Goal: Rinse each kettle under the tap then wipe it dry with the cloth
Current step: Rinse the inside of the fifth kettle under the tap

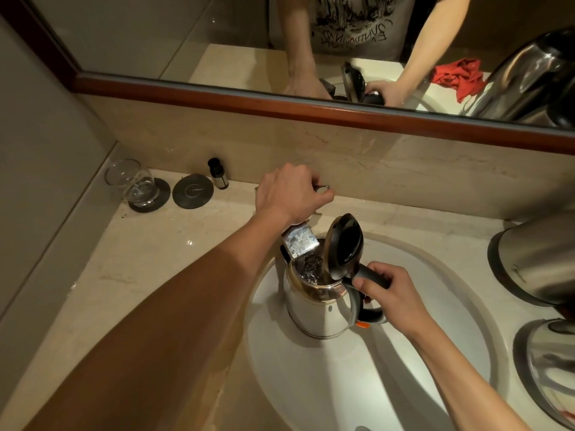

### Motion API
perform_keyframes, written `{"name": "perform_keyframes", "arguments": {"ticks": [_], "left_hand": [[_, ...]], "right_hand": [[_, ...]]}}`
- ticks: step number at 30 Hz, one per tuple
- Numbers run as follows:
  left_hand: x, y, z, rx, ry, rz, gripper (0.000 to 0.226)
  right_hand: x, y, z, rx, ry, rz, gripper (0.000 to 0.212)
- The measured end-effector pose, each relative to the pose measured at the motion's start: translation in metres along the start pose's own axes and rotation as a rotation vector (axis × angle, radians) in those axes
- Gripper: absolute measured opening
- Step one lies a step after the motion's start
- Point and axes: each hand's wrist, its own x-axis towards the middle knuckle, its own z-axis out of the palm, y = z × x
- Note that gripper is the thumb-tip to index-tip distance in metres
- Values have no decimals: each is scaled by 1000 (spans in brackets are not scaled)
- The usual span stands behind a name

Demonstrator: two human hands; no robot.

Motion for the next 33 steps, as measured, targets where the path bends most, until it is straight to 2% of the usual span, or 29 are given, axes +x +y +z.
{"name": "perform_keyframes", "arguments": {"ticks": [33], "left_hand": [[1,-1,2,-7,20,1,41]], "right_hand": [[-2,1,1,14,9,10,62]]}}
